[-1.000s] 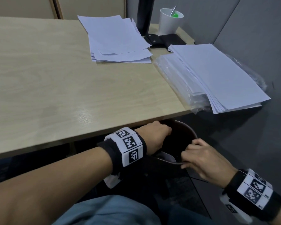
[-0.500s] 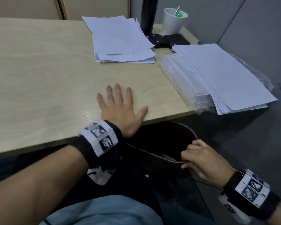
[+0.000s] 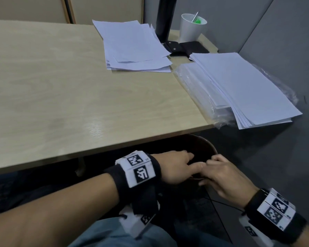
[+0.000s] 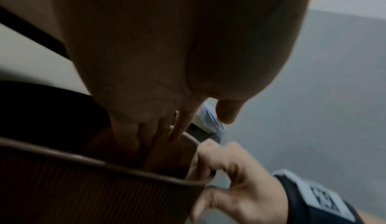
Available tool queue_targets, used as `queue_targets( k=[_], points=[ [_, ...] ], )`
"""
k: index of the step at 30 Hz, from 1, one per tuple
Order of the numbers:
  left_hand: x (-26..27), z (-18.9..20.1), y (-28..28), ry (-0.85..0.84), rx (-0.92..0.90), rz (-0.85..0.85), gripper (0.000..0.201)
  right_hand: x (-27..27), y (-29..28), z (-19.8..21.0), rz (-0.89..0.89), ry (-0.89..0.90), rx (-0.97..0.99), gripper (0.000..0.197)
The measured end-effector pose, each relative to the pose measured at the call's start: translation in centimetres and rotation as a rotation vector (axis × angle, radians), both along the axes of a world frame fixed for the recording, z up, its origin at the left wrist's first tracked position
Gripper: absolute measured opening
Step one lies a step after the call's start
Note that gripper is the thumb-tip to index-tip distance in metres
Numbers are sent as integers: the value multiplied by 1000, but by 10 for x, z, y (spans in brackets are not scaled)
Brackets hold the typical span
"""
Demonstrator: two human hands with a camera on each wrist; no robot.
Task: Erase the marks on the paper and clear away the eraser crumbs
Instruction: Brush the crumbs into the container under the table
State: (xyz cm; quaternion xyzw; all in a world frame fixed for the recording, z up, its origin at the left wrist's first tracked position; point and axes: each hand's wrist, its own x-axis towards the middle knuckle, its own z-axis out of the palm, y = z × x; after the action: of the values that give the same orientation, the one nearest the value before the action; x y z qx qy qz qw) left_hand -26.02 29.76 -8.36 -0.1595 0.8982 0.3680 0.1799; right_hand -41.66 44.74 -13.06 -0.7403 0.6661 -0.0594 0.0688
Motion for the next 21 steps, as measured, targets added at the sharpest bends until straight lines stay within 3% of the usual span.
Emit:
queue_targets(
  k=[5, 6, 7, 9, 10, 13, 17, 19, 21],
  points=[
    [17, 26, -30, 469, 58, 280, 21, 0, 2, -3, -9, -13, -33, 28],
    [19, 33, -36, 512, 13, 296, 22, 0, 2, -6, -6, -18, -41, 30],
    [21, 40, -38, 514, -57, 275, 35, -1, 2, -8, -3, -17, -40, 32],
    [25, 50, -45, 449, -168, 170, 72, -3, 1, -12, 0, -15, -44, 35],
    [28, 54, -49, 409, -189, 162, 79, -4, 1, -14, -2, -15, -43, 36],
    [42, 49, -73, 231, -328, 239, 60, -9, 2, -33, -70, -46, -14, 29],
    [66, 20, -101, 38, -550, 221, 97, -33, 10, -93, -277, -111, 131, 14],
    [72, 7, -101, 12, -585, 196, 99, -45, 15, -133, -388, -116, 236, 10],
    [75, 1, -99, 6, -560, 213, 97, -53, 16, -173, -509, -162, 340, 25]
  ],
)
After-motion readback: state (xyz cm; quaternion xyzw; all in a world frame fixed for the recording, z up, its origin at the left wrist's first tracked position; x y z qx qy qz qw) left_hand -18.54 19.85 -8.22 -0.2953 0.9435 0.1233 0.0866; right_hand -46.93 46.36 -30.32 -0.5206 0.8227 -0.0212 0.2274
